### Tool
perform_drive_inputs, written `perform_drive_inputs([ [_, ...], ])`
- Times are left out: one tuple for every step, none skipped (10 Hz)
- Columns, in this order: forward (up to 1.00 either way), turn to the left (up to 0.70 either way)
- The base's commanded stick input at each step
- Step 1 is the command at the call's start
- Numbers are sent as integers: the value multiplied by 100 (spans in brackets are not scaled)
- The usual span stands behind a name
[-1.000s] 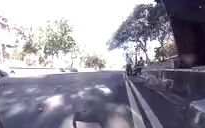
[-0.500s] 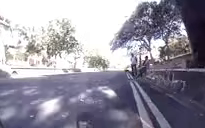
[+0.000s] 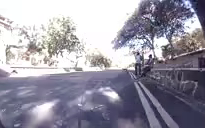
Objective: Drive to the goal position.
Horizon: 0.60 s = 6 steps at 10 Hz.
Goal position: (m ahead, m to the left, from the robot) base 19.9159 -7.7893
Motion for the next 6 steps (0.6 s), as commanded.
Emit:
perform_drive_inputs([
  [50, 0],
  [50, 0],
  [50, 0],
  [50, 0],
  [50, 0],
  [50, 0],
])
